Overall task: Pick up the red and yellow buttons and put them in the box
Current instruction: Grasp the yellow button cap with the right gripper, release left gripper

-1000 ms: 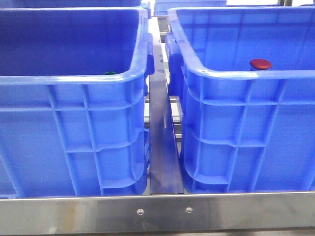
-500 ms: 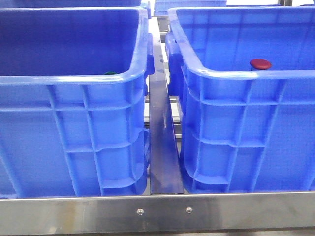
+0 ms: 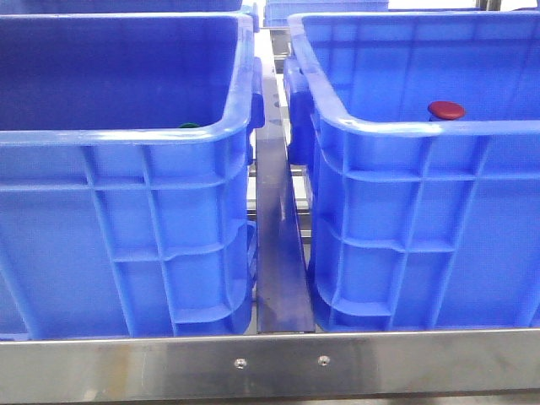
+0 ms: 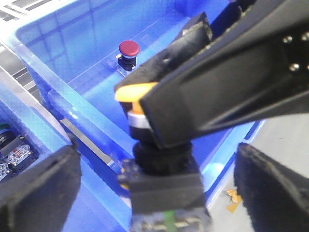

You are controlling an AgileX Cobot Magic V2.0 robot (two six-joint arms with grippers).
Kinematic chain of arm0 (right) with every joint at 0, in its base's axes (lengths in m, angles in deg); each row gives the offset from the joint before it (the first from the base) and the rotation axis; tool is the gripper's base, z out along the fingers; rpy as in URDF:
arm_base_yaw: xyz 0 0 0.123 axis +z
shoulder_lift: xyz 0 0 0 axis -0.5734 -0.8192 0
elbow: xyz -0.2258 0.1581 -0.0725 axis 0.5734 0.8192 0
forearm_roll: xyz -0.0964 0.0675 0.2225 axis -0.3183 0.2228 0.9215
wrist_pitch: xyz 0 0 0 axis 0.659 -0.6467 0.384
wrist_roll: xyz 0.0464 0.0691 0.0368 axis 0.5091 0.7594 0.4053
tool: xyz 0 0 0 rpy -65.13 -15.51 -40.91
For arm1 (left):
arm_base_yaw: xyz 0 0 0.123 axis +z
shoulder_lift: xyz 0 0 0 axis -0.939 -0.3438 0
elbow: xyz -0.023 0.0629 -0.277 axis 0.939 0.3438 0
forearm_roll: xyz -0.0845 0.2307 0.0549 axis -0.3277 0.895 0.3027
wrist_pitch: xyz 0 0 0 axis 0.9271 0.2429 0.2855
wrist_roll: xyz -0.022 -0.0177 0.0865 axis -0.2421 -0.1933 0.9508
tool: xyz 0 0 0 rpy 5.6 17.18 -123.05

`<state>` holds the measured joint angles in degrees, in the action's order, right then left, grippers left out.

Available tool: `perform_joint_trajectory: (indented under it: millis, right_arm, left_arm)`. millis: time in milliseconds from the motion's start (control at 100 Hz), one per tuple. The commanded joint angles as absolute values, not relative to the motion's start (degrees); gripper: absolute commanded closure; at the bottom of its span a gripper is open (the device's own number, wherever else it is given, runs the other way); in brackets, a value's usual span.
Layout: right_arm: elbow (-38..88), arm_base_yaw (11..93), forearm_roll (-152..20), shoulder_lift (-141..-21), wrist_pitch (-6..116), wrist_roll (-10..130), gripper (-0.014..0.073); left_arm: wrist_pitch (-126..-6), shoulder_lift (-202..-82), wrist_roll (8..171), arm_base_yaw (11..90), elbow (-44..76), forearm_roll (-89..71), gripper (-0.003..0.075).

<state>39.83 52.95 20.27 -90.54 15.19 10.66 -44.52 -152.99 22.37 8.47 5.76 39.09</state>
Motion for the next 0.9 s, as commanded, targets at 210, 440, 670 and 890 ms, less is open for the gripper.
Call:
perform_joint_trajectory:
  millis: [210, 440, 670, 890]
  right_arm:
    - [37.6, 49.2, 29.6, -88.3, 18.1, 7.3, 0.0476]
    - [37.6, 39.5, 28.4, -85.1, 20.6, 5.8, 0.0476]
    - [37.6, 31.3, 24.5, -81.9, 20.9, 5.7, 0.0476]
    - [37.6, 27.1, 22.1, -80.0, 21.0, 5.7, 0.0476]
  left_arm:
    - [-46.1, -149.4, 21.5, 10.3, 4.1, 40.0, 0.009]
    - [-42.1, -146.5, 21.5, 17.4, 4.1, 39.9, 0.009]
    - [-41.3, -142.5, 21.4, 27.0, 6.5, 39.9, 0.0092]
    - [-41.3, -136.3, 18.7, 39.5, 15.5, 39.9, 0.0092]
